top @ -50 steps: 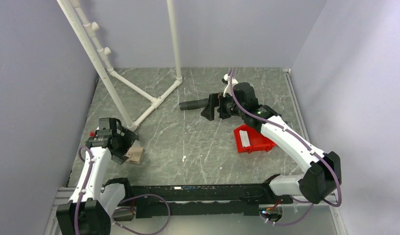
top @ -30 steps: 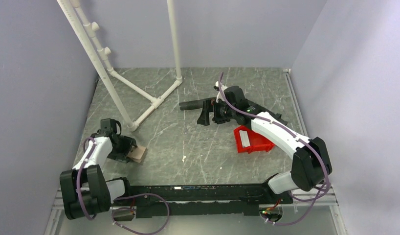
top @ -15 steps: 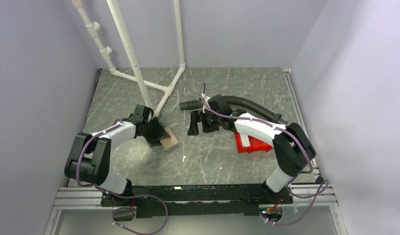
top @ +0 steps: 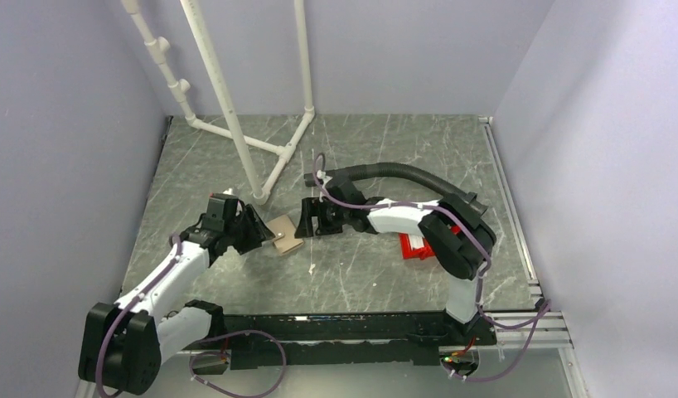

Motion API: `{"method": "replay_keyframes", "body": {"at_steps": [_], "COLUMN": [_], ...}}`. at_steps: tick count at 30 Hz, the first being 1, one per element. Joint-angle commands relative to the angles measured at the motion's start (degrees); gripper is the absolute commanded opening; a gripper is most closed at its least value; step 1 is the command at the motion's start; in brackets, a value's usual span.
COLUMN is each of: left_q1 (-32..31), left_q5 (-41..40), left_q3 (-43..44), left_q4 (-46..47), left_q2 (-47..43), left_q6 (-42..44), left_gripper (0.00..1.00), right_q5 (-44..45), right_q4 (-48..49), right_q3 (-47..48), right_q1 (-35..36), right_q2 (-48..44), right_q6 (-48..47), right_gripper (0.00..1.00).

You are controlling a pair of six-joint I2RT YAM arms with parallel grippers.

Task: Put the credit cards into the card holder
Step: Move the card holder to the center of the board.

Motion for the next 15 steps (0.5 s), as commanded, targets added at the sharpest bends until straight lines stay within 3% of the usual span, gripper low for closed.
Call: {"method": "replay_keyframes", "body": {"at_steps": [1, 4, 9, 15], "left_q1": [-0.2, -0.3, -0.3, -0.3], "left_q5": [-1.5, -0.6, 0.7, 3.3], "left_q3": [-1.1, 0.3, -1.7, -5.2], "left_q4": [2.0, 1.4, 7.2, 14.1], "left_q2": [-1.4, 2.7, 10.1, 16.7], "left_q6": [-0.9, -0.7, -2.3, -4.6], "left_gripper": [0.52, 0.45, 0.38, 0.25], "right_q5": [8.3, 7.5, 5.7, 0.0], "right_q4": [11.0, 13.4, 15.9, 22.6], "right_q3": [1.7, 2.1, 1.6, 0.0], "right_q1": [2.9, 3.5, 4.2, 5.3], "right_q2": [2.9, 5.5, 8.0, 10.0], "right_q6": [8.4, 9.4, 9.7, 12.4], "right_gripper": [0.77, 0.68, 0.66, 0.54]}}
